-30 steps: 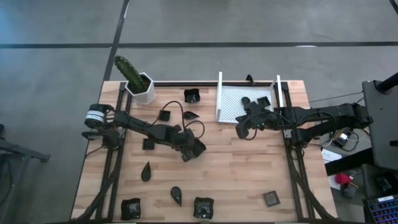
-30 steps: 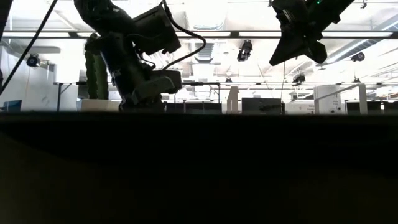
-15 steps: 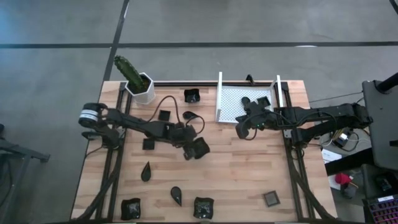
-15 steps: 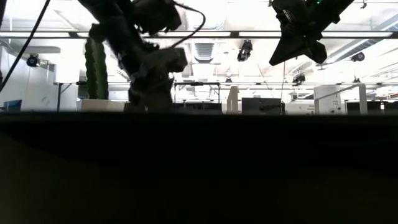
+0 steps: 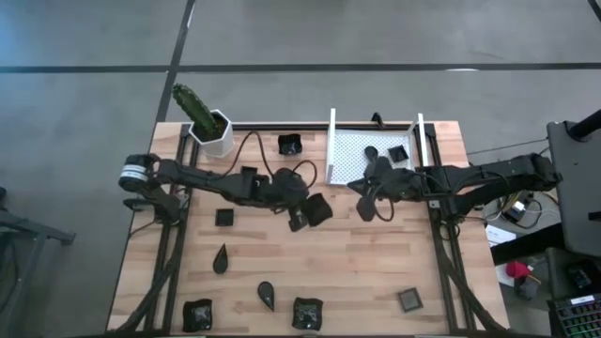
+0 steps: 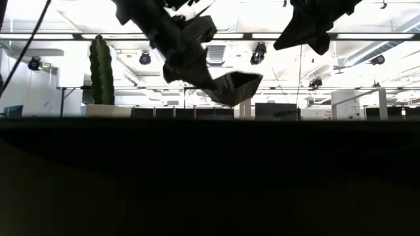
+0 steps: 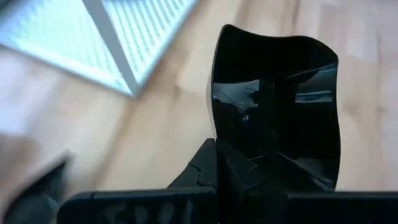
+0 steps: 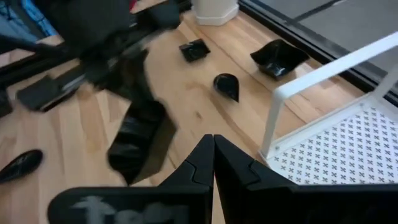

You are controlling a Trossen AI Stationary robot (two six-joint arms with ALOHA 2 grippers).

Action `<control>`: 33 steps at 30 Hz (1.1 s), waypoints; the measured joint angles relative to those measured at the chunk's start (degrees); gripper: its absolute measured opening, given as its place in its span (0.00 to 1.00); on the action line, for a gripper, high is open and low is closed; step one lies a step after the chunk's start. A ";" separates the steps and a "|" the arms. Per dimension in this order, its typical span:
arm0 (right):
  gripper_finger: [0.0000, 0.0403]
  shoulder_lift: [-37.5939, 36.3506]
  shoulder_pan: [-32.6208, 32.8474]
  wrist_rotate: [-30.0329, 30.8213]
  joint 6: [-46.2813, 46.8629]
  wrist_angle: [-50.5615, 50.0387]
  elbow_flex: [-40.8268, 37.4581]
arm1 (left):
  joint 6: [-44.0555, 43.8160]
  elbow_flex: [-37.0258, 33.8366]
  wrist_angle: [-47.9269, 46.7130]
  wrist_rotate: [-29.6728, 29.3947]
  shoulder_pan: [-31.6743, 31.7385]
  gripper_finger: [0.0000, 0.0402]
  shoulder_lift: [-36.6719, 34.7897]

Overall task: Pick & Place Mini shaped plates
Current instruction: Put the black distorted square plate on the shelf

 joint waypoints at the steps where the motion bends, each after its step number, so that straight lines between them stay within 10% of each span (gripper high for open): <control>1: 0.02 0.03 0.32 0.00 -0.34 0.03 0.00 | 1.17 0.82 -0.05 -1.30 0.12 0.00 0.00; 12: 0.07 0.03 1.08 0.03 -5.67 1.16 0.00 | 8.15 6.34 0.02 -12.53 1.36 0.00 0.00; 33: 0.26 4.52 1.07 5.36 -13.18 10.43 0.00 | 12.72 7.12 7.04 -15.85 1.84 0.00 0.09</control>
